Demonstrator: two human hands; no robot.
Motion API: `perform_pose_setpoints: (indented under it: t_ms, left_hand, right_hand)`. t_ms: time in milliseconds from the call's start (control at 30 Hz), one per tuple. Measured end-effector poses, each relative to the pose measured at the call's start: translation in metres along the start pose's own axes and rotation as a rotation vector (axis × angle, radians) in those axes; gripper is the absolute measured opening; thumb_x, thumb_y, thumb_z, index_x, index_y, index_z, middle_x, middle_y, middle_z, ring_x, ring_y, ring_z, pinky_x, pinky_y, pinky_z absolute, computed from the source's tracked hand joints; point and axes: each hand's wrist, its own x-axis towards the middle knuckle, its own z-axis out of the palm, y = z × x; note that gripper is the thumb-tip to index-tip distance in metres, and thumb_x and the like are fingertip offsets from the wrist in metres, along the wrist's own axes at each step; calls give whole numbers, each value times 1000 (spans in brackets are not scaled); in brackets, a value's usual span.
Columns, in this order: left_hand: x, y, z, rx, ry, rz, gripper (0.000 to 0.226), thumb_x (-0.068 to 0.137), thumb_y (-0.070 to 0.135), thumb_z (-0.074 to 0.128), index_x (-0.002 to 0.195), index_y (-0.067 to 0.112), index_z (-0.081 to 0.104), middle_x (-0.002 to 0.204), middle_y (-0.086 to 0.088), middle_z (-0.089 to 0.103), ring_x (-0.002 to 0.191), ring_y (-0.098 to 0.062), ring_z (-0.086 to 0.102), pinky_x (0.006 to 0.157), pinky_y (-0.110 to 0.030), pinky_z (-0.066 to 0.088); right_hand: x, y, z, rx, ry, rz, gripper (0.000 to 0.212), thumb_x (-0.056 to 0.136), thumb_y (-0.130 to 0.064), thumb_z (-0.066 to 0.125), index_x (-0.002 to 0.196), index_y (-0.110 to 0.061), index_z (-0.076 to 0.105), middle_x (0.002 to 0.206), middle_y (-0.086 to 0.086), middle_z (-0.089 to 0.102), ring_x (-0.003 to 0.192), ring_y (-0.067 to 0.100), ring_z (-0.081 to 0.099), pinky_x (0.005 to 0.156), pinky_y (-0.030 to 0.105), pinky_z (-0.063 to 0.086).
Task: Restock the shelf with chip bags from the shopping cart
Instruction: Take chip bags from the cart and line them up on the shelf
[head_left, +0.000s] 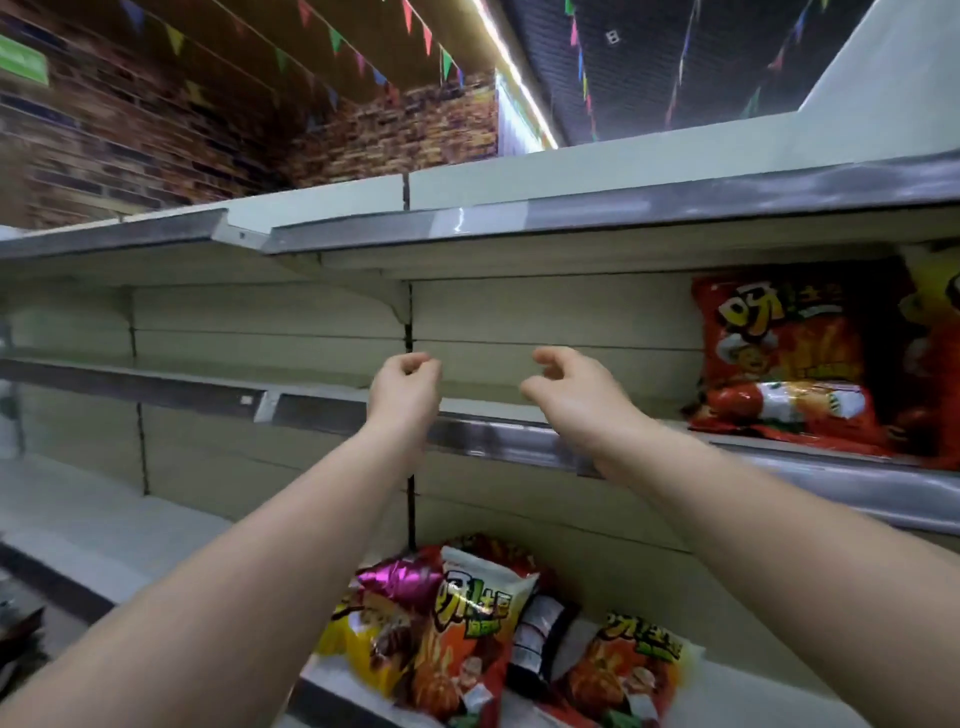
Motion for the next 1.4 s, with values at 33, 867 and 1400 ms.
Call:
perform_pose_setpoints:
  t_ms: [33,867,1400]
  left_hand:
    - [1,-5,-17,18,29,-7,23,93,22,48,115,18,54,120,-11,60,110,-30,58,93,-35,48]
    - [9,-220,-454,242,449,-515,15,97,16,44,102,10,57,81,-7,51,68,-17,46,58,-24,34]
    - [-24,-420,-477,264,628,-998,9,93,24,53,89,18,58,87,-8,57,83,-24,51,72,-31,38]
  right_hand:
    - [0,-6,13,3,-22,-14,47,92,-19,48,139,-20,42,136,2,49,108,17,52,94,28,39]
    - [-83,-86,463,170,-734,118,50,91,-19,54,139,-17,42,141,4,46,117,20,50,94,29,40]
    - [-108,56,652,60,-1265,394,51,91,-19,58,138,-12,41,132,7,51,107,19,52,84,26,40]
